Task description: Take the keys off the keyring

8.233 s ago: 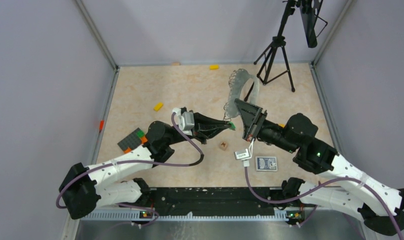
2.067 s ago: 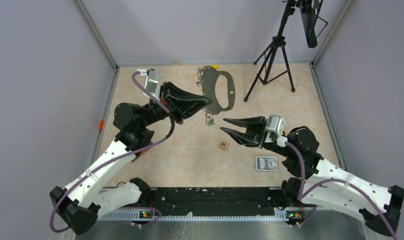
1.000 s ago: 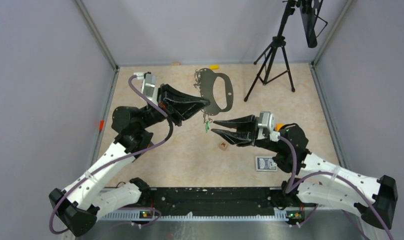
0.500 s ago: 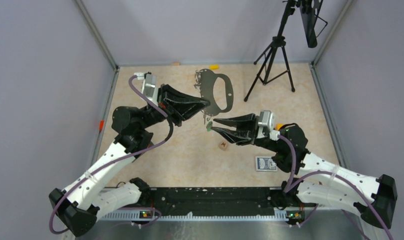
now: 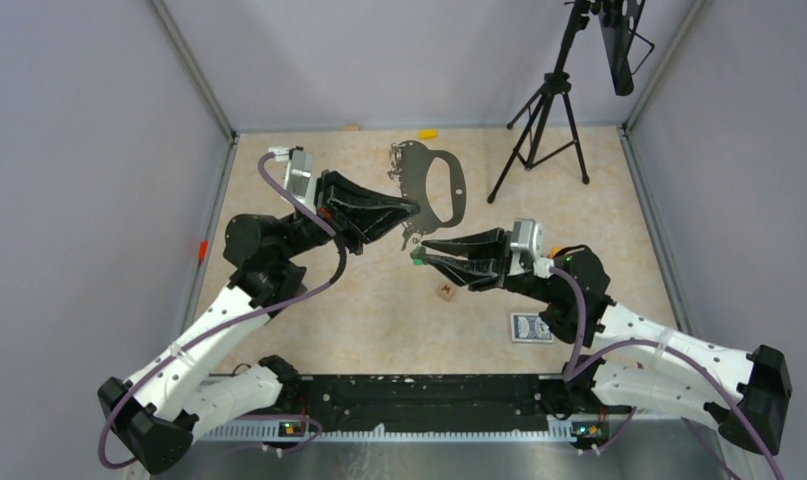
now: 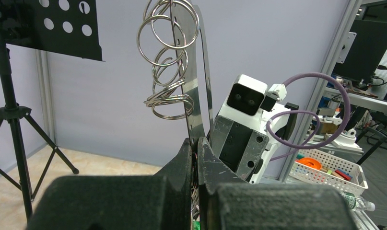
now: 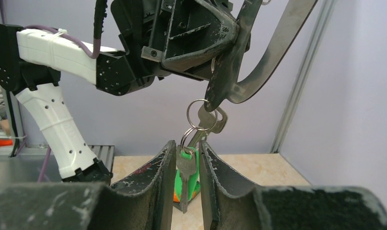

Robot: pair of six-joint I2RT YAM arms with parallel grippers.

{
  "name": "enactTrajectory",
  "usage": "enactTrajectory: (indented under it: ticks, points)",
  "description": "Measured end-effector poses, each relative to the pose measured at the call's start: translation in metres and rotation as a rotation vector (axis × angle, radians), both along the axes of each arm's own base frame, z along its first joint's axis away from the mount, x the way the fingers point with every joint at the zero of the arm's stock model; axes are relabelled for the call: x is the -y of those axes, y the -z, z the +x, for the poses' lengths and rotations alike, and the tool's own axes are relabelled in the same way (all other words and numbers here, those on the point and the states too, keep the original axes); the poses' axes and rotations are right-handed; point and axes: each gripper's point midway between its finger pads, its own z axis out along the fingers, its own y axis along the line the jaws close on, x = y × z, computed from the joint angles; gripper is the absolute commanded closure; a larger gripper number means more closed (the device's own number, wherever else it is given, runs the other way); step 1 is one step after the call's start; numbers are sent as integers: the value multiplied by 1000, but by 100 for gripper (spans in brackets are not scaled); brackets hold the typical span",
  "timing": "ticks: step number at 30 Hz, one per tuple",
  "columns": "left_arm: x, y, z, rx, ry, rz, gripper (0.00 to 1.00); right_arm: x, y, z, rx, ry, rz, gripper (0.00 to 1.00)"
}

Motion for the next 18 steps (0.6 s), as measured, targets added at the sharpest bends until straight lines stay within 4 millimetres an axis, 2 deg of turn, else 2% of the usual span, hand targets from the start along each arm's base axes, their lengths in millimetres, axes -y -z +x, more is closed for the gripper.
enactTrajectory:
  ticks: [7,12,18]
  points:
    - [0,1,0,-2,0,1,100,-5,3,-2,-18,-29,-12,77]
    - [0,1,0,-2,0,1,100,-7,5,-2,-25,-37,-18,80]
    - [0,1,0,-2,0,1,100,-9,1,-3,-20,-49,-11,80]
